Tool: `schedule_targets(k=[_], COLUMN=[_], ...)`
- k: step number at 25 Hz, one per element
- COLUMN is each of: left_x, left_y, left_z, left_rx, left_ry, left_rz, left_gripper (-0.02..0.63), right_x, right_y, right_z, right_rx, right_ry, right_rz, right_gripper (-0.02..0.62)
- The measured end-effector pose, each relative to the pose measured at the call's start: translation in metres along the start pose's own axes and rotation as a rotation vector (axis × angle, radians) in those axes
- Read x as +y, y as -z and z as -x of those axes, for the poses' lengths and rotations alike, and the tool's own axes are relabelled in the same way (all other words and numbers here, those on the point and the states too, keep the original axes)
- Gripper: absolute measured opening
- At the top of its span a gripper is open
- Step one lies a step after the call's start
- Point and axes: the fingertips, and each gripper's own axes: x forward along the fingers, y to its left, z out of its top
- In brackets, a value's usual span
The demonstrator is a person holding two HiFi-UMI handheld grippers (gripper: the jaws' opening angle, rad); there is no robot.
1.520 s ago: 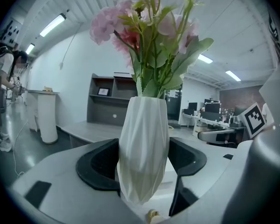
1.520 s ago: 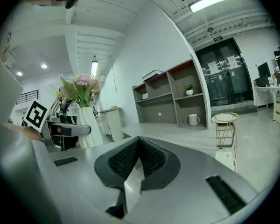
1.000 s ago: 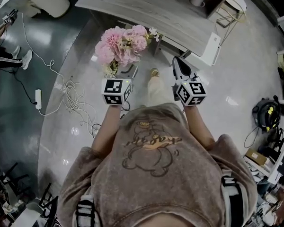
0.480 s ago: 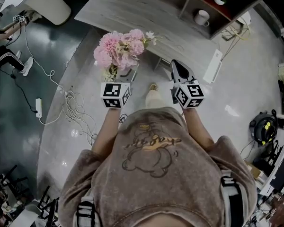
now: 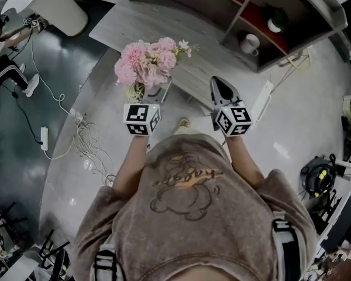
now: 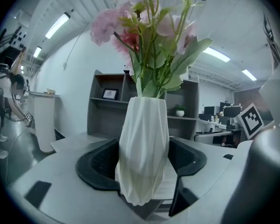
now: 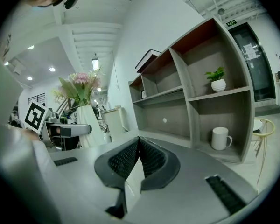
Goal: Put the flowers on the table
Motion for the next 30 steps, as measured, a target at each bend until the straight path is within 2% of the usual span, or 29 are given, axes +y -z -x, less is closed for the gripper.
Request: schedule_targets(k=[6,13,30], left_x=[0.009,0.033,0.080], left_y=[-0.010,-0.016,-0.034], left_z=[-0.031,-0.051,-0.139], left_rx=[-0.018,-0.028,-0.030], left_ry=[-0.022,-0.009,0.147], left_rz=[0.017,0.010,-0.061], left_gripper=[0.337,0.337,0.336], right_x=[-0.022,-0.019,-0.046], right_y=[-0.007,-0.010,-0.033], right_z=[-0.033,-0.068,-0.139], right_rx=[0.013,0.011,-0.023], right_ry=[-0.040,-0.050,0.077], right_rz=[0.004,0.000,-0.055], right_gripper=[-0.005,-0.006,-0.006])
